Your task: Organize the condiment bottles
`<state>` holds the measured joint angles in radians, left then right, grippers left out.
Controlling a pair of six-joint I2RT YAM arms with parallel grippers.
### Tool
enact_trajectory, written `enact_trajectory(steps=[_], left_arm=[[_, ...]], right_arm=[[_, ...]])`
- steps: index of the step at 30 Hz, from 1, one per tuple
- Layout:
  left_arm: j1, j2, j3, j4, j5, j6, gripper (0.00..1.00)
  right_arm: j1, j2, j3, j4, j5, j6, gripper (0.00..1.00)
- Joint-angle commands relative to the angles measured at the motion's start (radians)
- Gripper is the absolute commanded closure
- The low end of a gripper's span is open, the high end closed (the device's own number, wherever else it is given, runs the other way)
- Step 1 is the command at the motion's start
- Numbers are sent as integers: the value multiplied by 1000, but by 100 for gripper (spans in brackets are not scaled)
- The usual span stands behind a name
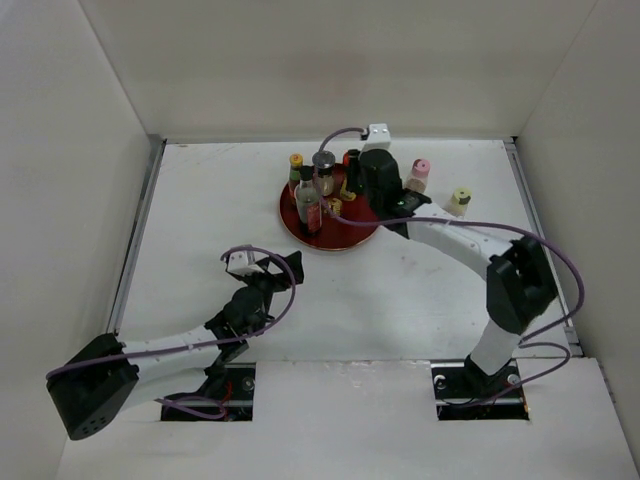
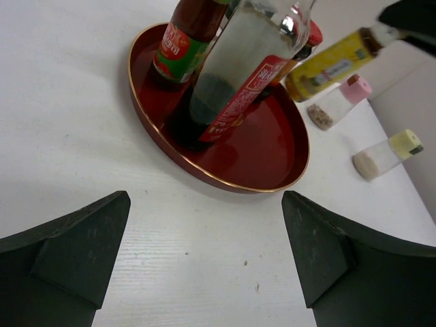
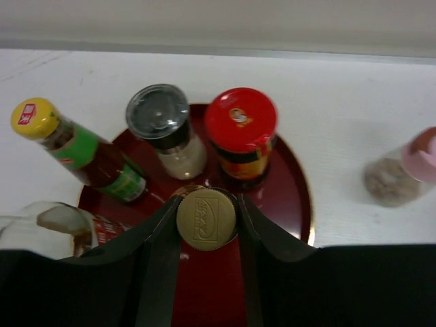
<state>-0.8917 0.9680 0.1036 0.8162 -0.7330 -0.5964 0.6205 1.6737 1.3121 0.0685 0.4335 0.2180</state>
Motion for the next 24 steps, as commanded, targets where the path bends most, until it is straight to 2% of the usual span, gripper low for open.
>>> enact_trajectory(steps=[1,6,12,18,24], left_arm=[[17,-29,-15,35,-6,-13,4],[21,-58,-22,34,-3,-13,4],[24,-60,-21,24,3,-13,4],[20,-46,-16,24,6,-13,4],[17,-29,-13,29,4,-14,4]], right_arm=[[38,90,119,109,4,15,65],[57,208,188,129,7,15,65],[72,265,174,165,36,17,63],[92,241,124,177,60,35,41],[92,147,76,134,106,81,31]])
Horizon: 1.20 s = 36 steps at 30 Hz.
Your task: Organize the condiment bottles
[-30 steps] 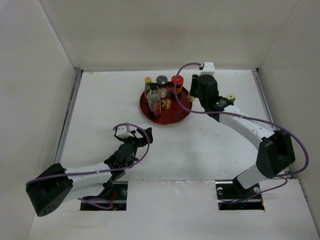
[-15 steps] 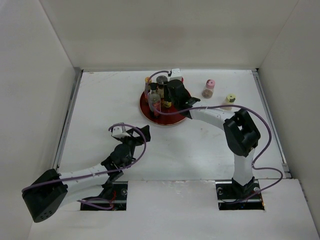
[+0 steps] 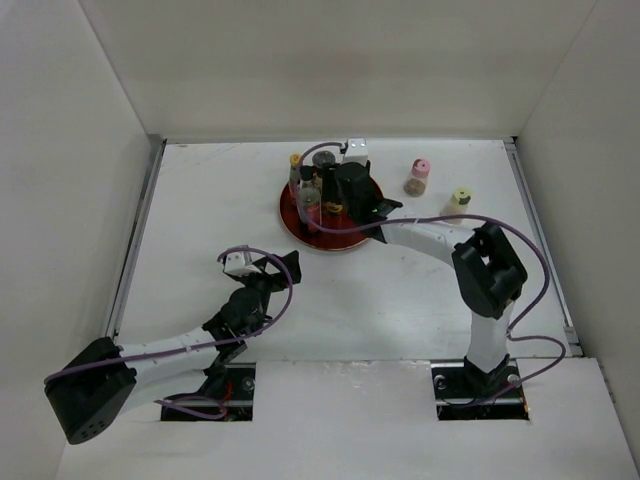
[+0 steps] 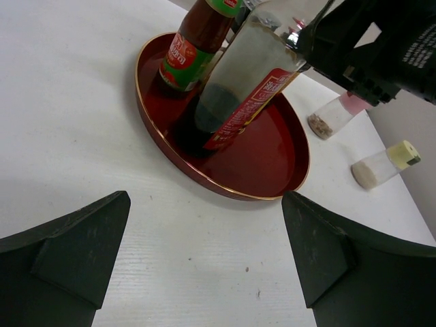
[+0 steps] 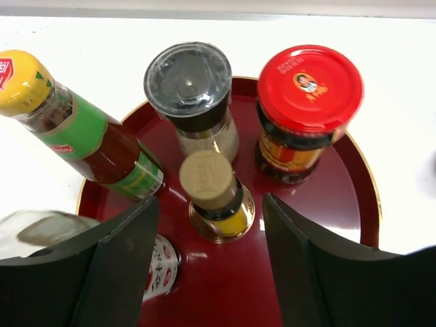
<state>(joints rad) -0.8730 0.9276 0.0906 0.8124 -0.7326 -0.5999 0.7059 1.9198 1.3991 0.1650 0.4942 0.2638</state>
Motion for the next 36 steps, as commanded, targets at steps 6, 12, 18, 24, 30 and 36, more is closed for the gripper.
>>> enact_trajectory(steps=[6,12,18,24,30,36], left_arm=[[-5,13,1,33,2,-12,4],[-8,39,8,37,6,-21,4],[-8,42,9,39,6,-21,4],[-10,57,14,41,7,-23,4],[-7,63,15,41,7,-24,4],[-4,63,14,41,7,-26,4]], right_arm=[[-9,-221,-129,19,84,57,22],[-108,-327,-271,54,86,78,18],[-288,-302,-281,70,66,55,3],[-438,-145,-131,9,-72,45,0],[-469,14,24,-61,-112,6,0],[-480,107,104,-45,-103,-32,18]])
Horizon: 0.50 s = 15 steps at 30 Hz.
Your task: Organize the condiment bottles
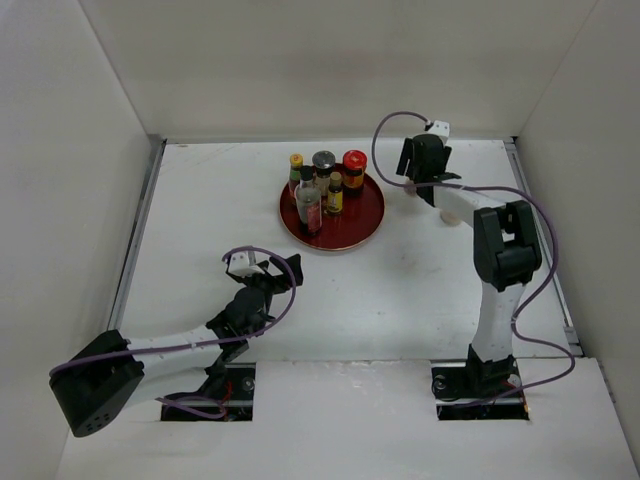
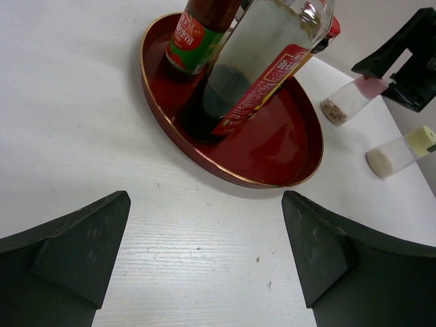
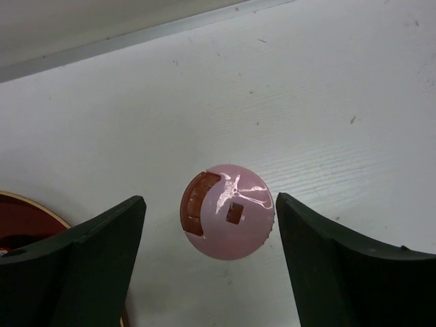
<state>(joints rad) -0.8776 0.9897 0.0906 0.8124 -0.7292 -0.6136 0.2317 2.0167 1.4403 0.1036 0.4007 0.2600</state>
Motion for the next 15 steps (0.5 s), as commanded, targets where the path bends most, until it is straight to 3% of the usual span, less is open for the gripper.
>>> enact_trajectory(steps=[1,2,5,15], left_arm=[[2,1,14,41,4,-12,4],[2,-5,11,41,4,-12,4],[2,-7,12,41,4,-12,4],[-7,4,14,50,11,-20,4]], right_arm=[[-6,14,68,16,-4,-30,25],[-6,16,69,19,6,-30,33],[-1,-35,7,68,32,-33,44],[177,-343,-267,222,73,-18,49]])
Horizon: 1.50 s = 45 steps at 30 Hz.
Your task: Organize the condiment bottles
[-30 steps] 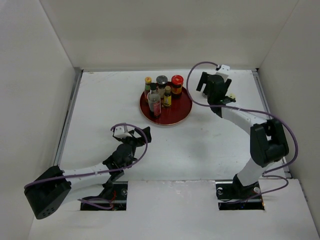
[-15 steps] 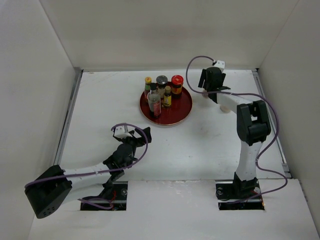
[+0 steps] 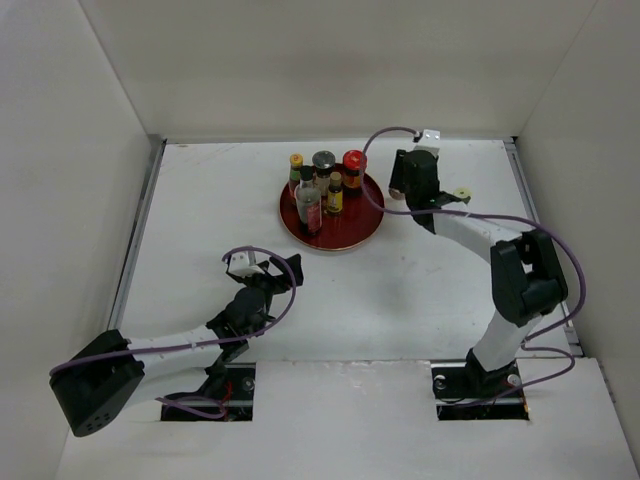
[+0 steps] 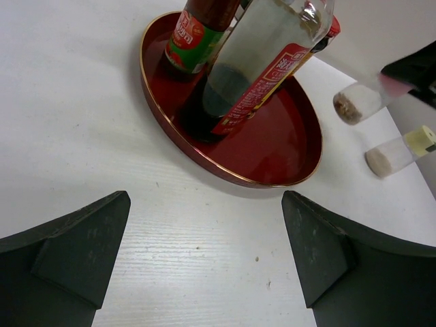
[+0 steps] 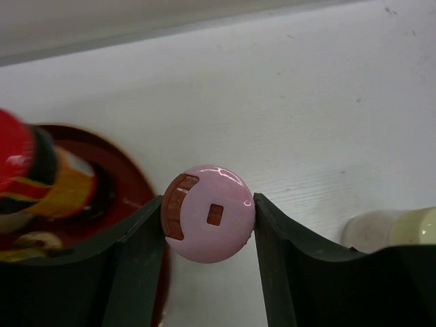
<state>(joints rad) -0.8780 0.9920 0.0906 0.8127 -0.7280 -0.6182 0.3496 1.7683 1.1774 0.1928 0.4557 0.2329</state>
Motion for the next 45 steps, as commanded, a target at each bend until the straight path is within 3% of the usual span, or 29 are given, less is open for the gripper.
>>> enact_trajectory(steps=[1,8,18,26,33,38,45], left_arm=[[-8,2,14,49,12,-17,4],[-6,-1,15,49,22,-18,4],[6,-10,8,42,29,-23,4],[6,-7,12,40,33,-28,4],[6,0,14,42,41,-31,4],[7,5,15,42,41,-32,4],[7,19,17,48,41,-34,4]], right_arm=[[85,-101,-4,134,17,9,49],[203,-17,65,123,35,11,47],[231,83,48,134,77,32,44],[231,53,-10,132,64,52,17],[229,-133,-103,129,69,60,3],[147,-292,-212,111,77,89,0],[-89,-426,-369,57,184,144,0]])
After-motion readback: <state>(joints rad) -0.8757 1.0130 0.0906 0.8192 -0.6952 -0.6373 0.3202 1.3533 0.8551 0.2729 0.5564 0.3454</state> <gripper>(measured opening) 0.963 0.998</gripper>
